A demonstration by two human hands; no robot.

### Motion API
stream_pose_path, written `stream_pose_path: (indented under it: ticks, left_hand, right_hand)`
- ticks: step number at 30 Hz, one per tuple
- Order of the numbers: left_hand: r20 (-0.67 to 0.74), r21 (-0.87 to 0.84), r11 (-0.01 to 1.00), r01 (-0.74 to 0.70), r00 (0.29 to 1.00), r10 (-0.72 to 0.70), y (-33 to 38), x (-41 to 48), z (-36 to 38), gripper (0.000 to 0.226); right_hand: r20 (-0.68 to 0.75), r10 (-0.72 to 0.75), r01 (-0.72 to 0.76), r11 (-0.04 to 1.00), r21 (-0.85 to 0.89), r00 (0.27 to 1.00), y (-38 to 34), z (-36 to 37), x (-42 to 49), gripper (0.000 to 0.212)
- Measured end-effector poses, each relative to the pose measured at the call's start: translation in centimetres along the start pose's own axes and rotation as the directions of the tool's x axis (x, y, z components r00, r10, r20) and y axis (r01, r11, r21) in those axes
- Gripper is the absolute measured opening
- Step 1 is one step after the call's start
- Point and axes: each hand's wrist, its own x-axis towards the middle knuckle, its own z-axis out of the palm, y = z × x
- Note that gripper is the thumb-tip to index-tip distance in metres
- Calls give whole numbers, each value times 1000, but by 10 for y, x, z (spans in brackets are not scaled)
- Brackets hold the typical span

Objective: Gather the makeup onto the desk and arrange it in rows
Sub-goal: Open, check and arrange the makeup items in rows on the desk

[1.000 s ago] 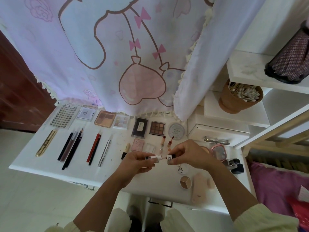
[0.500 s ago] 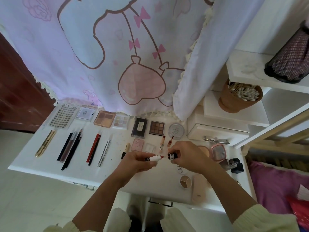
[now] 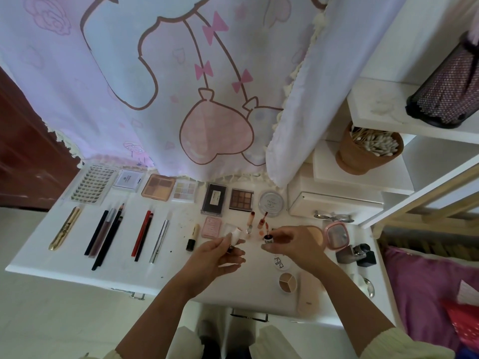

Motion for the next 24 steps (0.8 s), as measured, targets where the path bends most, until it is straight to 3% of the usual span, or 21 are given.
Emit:
stream_pose_path:
  ticks: [4, 7, 9, 11, 14, 20, 24]
  left_hand:
    - [45, 6, 1000, 15, 999, -15, 4, 1, 3, 33]
    - [72, 112, 994, -13, 997, 5, 1, 8, 3, 28]
    - [14, 226, 972, -69, 998, 68, -6, 13, 3, 24]
    - [-64, 474, 870, -133, 981, 185, -14, 23, 1, 18]
    - [-122, 763, 630, -146, 924, 363, -26, 38, -1, 14]
    - [-64, 919, 380, -105, 911, 407, -31, 55, 4, 34]
    - [-87, 944, 328, -39, 929, 359, -33, 68, 10, 34]
  right_hand:
    - [-40, 58, -53, 993, 107, 998, 6, 3, 0, 18]
    - [-68, 86, -81, 994, 67, 994, 16, 7, 0, 20]
    - [-100, 86, -86, 996, 4, 991, 22, 11, 1, 21]
    - [-126, 90, -101, 992, -79, 988, 27, 16, 2, 21]
    - [-155, 61, -94, 973, -213, 986, 32, 25, 5, 22]
    - [-173, 61, -106, 959, -263, 983, 42, 41, 16, 16]
    - [-178, 91, -149, 928, -342, 980, 48, 46, 26, 12]
